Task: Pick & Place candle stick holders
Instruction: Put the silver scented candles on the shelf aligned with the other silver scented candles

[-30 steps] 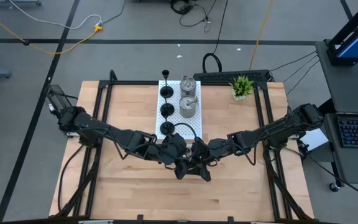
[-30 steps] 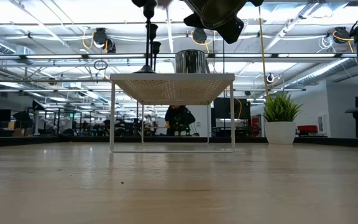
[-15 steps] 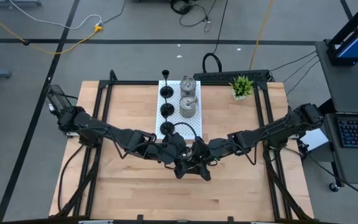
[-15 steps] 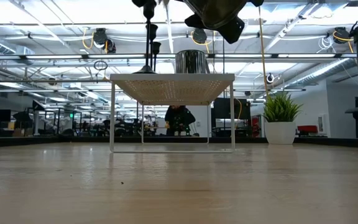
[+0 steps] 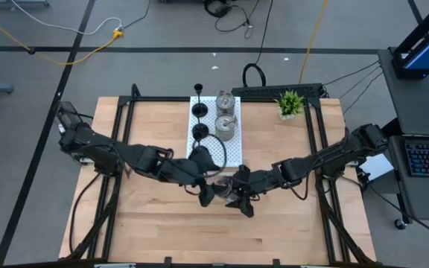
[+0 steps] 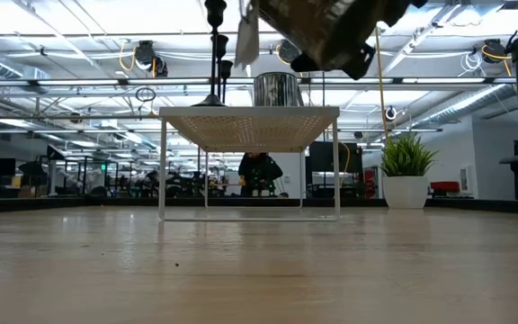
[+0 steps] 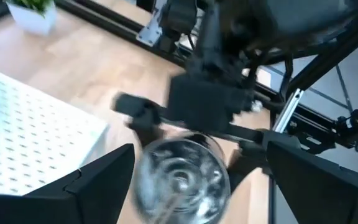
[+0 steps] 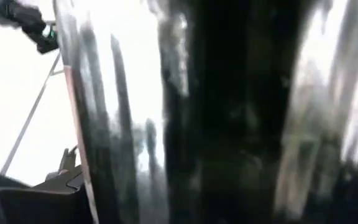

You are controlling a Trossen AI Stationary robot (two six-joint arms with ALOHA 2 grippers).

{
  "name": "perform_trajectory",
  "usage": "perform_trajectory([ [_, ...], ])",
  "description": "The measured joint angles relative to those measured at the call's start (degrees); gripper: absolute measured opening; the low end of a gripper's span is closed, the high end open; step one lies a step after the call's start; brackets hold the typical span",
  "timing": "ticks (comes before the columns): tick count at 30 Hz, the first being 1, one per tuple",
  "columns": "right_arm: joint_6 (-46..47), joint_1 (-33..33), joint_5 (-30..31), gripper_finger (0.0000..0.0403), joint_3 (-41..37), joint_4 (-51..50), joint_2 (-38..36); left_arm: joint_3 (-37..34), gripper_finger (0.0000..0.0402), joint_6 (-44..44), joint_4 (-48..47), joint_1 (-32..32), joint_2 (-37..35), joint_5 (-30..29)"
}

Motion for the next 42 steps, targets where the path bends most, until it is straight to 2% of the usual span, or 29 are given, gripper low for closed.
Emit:
perform_trajectory([
  [6, -0.72, 0.90, 0.53, 0.0339, 0.00, -0.02, -1.50, 0.00, 0.0354, 1.14, -2.80, -0.83, -4.13, -0.20],
  [9, -3.17, 0.87, 5.67, 0.0339, 0.02, -0.31, -3.45, -0.03, 0.0354, 0.01, -8.19, -2.74, -5.35, -0.36],
  [12, -6.89, 0.03, 11.50, 0.0339, 0.02, 0.11, -5.16, -0.03, 0.0360, -3.94, -14.60, -5.62, -5.72, -4.62],
  [15, -10.42, -2.00, 14.60, 0.0339, 0.11, 3.07, -5.02, -1.06, 0.0366, -10.59, -20.33, -8.55, -5.68, -8.91],
  [17, -12.58, -3.53, 16.45, 0.0339, 0.11, 4.84, -4.25, -3.05, 0.0370, -14.95, -20.98, -10.37, -5.98, -11.06],
  [21, -14.43, -6.77, 19.92, 0.0339, -0.33, 9.16, -2.26, -10.23, 0.0374, -23.69, -19.00, -14.52, -8.89, -15.92],
  [27, -12.48, -10.87, 21.62, 0.0339, -7.66, 18.52, -2.28, -23.73, 0.0365, -33.41, -10.47, -21.32, -15.87, -24.61],
  [34, -11.55, -13.40, 22.11, 0.0339, -14.84, 36.09, -2.14, -36.95, 0.0358, -31.70, 0.59, -25.56, -23.80, -34.21],
  [37, -12.70, -13.70, 21.86, 0.0339, -15.18, 36.41, -1.99, -41.84, 0.0362, -30.29, 3.46, -25.59, -28.05, -36.36],
  [42, -12.90, -13.65, 22.11, 0.0339, -14.90, 36.86, -0.38, -47.20, 0.0370, -28.47, 3.89, -24.48, -35.64, -35.64],
])
